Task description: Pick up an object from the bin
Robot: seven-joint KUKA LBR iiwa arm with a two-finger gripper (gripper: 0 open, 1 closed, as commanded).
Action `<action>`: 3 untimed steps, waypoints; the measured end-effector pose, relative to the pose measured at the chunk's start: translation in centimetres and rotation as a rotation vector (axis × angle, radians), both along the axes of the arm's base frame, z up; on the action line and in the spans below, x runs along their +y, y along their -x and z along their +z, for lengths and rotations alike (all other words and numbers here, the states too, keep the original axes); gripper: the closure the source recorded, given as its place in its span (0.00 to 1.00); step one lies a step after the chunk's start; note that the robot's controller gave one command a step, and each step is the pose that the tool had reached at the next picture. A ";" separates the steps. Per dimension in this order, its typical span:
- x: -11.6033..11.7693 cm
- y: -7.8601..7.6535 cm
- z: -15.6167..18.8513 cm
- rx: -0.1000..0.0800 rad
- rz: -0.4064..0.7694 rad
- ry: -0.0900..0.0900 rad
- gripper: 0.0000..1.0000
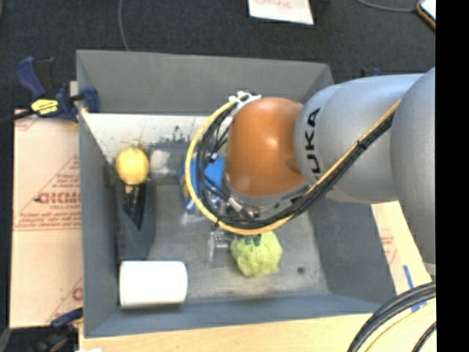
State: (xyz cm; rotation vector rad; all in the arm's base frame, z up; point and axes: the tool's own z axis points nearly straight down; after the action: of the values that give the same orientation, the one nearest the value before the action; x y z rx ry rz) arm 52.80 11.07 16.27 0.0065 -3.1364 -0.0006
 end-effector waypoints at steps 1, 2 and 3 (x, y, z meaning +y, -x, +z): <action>-0.1 -0.2 0.5 -0.008 -0.005 -0.001 0.00; -12.3 -2.9 -9.2 -0.005 0.507 -0.001 0.00; -13.7 1.2 -2.9 -0.008 0.136 -0.001 0.00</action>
Offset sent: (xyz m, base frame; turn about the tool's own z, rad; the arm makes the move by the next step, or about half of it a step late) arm 0.0290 -0.1221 -0.0927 -0.5224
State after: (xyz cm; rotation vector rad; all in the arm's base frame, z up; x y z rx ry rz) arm 51.60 -2.61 13.39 0.2207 -3.1367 -0.0019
